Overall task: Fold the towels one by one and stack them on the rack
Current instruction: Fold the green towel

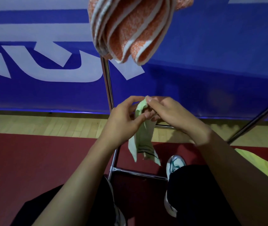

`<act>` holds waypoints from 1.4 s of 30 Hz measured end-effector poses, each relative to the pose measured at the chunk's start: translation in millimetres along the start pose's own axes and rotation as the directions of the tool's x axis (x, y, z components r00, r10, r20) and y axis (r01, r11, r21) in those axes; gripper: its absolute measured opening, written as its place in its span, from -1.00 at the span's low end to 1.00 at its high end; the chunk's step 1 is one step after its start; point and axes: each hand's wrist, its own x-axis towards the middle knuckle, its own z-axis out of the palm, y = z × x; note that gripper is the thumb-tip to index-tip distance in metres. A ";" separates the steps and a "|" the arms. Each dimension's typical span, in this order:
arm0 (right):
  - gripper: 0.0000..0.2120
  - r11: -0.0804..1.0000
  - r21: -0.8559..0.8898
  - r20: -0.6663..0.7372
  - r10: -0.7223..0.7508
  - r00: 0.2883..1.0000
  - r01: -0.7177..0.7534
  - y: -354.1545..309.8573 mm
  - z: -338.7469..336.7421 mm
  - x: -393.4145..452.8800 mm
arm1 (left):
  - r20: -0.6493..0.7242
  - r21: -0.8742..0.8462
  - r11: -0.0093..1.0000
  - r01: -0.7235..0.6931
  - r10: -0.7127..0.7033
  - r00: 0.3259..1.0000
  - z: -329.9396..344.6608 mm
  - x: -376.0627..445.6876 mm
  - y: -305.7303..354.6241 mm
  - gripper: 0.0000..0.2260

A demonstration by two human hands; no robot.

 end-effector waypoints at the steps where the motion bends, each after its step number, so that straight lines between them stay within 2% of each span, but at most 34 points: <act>1: -0.58 1.000 -0.006 -0.007 0.000 1.000 0.000 -0.4 0.0 0.3 | -0.018 0.035 0.999 -0.026 0.027 0.999 -0.3 0.8 -1.5 -0.70; 3: -0.57 1.000 0.017 -0.015 -0.012 1.000 0.012 0.6 0.2 1.7 | -0.071 0.107 0.993 -0.053 0.061 0.996 -3.6 5.2 -5.0 -0.77; 5: -0.59 0.998 0.054 -0.012 -0.042 0.999 0.042 2.4 1.0 3.9 | -0.109 0.104 0.994 -0.022 0.034 0.993 -8.6 9.4 -5.9 -0.80; 7: -0.65 0.995 0.084 -0.026 -0.053 0.998 0.055 4.9 1.6 6.9 | -0.125 -0.058 0.998 0.024 -0.031 0.992 -12.9 10.9 -3.7 -0.82; 10: -0.70 0.986 0.154 0.022 0.058 0.998 -0.061 9.3 1.2 10.5 | -0.129 -0.300 0.950 0.088 -0.132 0.983 -16.8 9.2 1.5 -0.82; 11: -0.75 0.990 0.104 0.078 0.086 0.993 -0.094 11.1 1.4 9.7 | -0.121 -0.347 0.933 0.100 -0.150 0.981 -17.7 9.4 2.8 -0.83; 13: -0.84 0.986 -0.159 0.178 0.083 0.981 -0.055 15.5 4.7 6.7 | -0.107 -0.395 0.913 0.106 -0.161 0.981 -18.9 10.5 5.0 -0.83; 15: -0.69 0.910 -0.414 0.225 0.072 0.972 0.029 19.6 10.7 4.3 | -0.106 -0.410 0.906 0.100 -0.156 0.982 -19.8 10.4 8.4 -0.82; 16: -0.60 0.873 -0.485 0.241 0.067 0.968 0.060 19.5 13.5 3.4 | -0.111 -0.409 0.907 0.097 -0.156 0.982 -20.3 9.7 10.2 -0.82; 18: -0.54 0.833 -0.549 0.254 0.085 0.963 0.072 19.1 17.6 3.4 | -0.126 -0.415 0.905 0.094 -0.160 0.979 -22.3 8.9 11.5 -0.83; 22: -0.69 0.736 -0.677 0.163 0.138 0.977 0.010 23.6 24.0 7.1 | -0.125 -0.455 0.882 0.124 -0.201 0.972 -28.4 9.3 10.7 -0.87; 27: -0.78 0.721 -0.692 0.096 0.064 0.993 0.021 20.0 27.2 6.3 | -0.118 -0.462 0.876 0.138 -0.215 0.969 -31.4 9.4 11.0 -0.88; 30: -0.73 0.730 -0.683 0.079 0.049 0.996 0.018 18.9 27.6 5.5 | -0.225 -0.356 0.926 0.128 -0.218 0.950 -30.7 12.2 6.1 -0.91; 33: -0.69 0.751 -0.660 0.127 0.066 0.990 0.035 18.2 28.3 4.5 | -0.328 -0.285 0.951 0.118 -0.212 0.921 -31.6 14.7 2.5 -0.94; 39: -0.66 0.753 -0.654 0.269 0.137 0.953 0.077 12.4 37.2 -1.5 | -0.326 -0.347 0.927 0.139 -0.258 0.909 -31.3 15.6 2.3 -0.91; 42: -0.65 0.740 -0.666 0.296 0.146 0.944 0.094 10.6 42.1 -3.1 | -0.315 -0.346 0.925 0.156 -0.271 0.910 -27.4 14.2 3.4 -0.93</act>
